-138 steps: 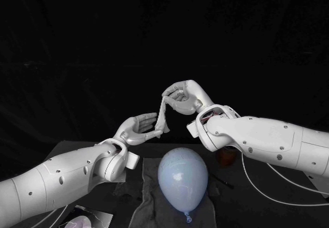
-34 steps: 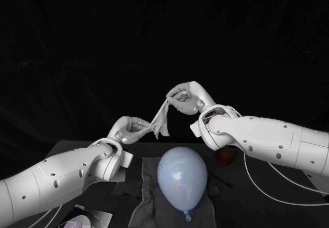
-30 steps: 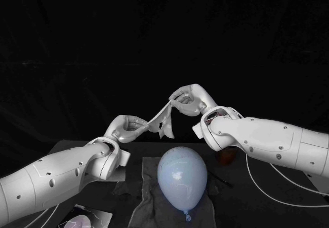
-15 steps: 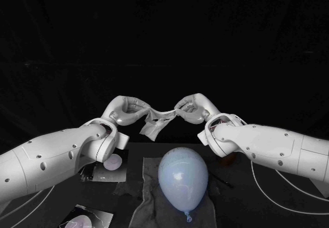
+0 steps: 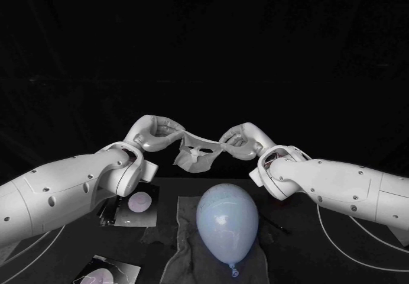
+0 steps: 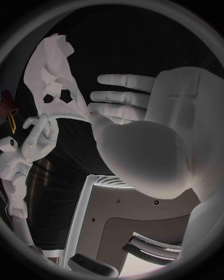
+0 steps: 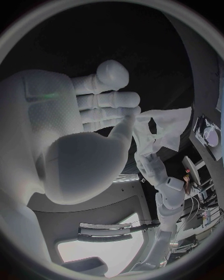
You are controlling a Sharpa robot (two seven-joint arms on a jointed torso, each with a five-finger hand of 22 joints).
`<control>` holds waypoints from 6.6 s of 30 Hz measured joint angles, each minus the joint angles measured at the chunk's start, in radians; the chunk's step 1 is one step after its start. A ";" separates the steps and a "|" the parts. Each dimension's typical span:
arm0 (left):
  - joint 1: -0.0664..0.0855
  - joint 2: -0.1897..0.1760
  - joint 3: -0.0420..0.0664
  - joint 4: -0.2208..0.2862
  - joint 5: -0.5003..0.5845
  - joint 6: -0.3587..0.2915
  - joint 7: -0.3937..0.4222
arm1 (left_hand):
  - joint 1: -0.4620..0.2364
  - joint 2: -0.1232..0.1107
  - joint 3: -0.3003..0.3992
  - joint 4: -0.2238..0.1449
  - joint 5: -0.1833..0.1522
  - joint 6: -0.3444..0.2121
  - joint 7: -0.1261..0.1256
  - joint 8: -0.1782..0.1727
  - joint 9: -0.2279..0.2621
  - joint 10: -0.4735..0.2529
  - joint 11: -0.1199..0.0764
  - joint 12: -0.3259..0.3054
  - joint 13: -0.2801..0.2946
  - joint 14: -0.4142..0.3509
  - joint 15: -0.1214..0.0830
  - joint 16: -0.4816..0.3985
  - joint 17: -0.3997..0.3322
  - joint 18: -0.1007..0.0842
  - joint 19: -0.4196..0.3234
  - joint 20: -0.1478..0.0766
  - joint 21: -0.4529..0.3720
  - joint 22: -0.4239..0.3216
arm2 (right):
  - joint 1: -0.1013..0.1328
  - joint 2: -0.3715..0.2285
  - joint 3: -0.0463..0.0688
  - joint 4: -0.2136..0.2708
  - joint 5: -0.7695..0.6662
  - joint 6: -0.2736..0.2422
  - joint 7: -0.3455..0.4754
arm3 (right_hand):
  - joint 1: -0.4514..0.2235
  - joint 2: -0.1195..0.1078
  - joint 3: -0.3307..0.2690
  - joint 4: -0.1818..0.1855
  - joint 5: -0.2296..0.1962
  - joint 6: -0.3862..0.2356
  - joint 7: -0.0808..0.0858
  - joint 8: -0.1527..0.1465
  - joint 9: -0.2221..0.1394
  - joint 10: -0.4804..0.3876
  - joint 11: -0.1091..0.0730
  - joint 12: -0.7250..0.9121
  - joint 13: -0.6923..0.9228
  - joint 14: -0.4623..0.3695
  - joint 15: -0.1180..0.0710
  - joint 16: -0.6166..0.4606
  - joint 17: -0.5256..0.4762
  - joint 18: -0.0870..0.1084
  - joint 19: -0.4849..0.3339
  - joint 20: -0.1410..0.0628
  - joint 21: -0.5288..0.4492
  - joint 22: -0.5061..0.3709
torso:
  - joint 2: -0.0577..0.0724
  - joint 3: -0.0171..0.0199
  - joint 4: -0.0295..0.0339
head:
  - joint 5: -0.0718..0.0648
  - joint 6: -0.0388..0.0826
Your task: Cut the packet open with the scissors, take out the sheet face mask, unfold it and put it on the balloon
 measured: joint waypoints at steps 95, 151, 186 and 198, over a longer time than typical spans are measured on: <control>0.082 -0.016 0.014 0.024 0.256 0.193 -0.098 | -0.183 0.067 0.122 -0.128 -0.001 -0.189 0.029 0.114 0.206 0.033 0.000 -0.065 0.034 0.368 -0.054 -0.137 0.024 0.035 0.340 -0.154 0.175 0.033 | 0.094 -0.057 0.003 0.006 0.080 0.063 0.080 | -0.005 -0.004 -0.003 0.002 0.000 0.004 -0.005 -0.004 0.002 0.000 0.000 -0.002 0.003 -0.002 -0.002 0.000 0.000 0.000 0.000 0.000 0.002 -0.001 | -0.001 -0.0003 0.0000 | 0.003 0.028; -0.084 -0.320 -0.051 0.579 0.363 0.178 -0.091 | -0.201 0.049 0.142 -0.128 0.000 -0.175 0.011 0.127 0.209 0.052 -0.020 -0.056 0.053 0.391 -0.073 -0.075 0.130 0.023 0.377 -0.173 0.213 0.047 | 0.089 -0.597 -0.058 0.684 0.242 0.323 0.134 | 0.000 0.000 -0.002 0.002 -0.002 -0.002 -0.006 -0.003 0.003 0.000 0.000 -0.003 0.005 -0.002 -0.002 0.000 0.001 0.000 0.000 0.000 -0.003 0.000 | -0.087 0.0126 -0.0023 | -0.027 0.002; -0.133 -0.300 -0.122 0.578 0.359 0.237 -0.131 | -0.203 0.046 0.144 -0.131 -0.001 -0.168 0.011 0.115 0.211 0.052 -0.020 -0.056 0.053 0.391 -0.073 -0.075 0.138 0.022 0.377 -0.173 0.217 0.049 | -0.043 -0.615 -0.086 0.634 0.235 0.387 0.077 | 0.000 0.000 -0.006 0.001 0.000 0.000 -0.003 -0.003 0.003 0.000 0.000 -0.006 0.005 -0.004 -0.003 0.000 0.001 0.010 0.000 0.000 -0.008 0.000 | -0.088 0.0121 -0.0059 | -0.049 -0.092; -0.133 -0.269 -0.122 0.529 0.353 0.229 -0.159 | -0.206 0.044 0.144 -0.131 -0.001 -0.169 0.009 0.116 0.227 0.052 -0.020 -0.056 0.053 0.387 -0.074 -0.071 0.139 0.031 0.377 -0.173 0.217 0.049 | -0.064 -0.584 -0.086 0.602 0.229 0.369 0.060 | 0.000 0.000 -0.007 0.001 -0.001 -0.002 -0.002 -0.003 0.003 0.000 0.000 -0.007 0.007 -0.004 -0.003 0.000 0.000 0.010 0.000 0.000 -0.008 0.000 | -0.081 0.0131 -0.0077 | -0.048 -0.134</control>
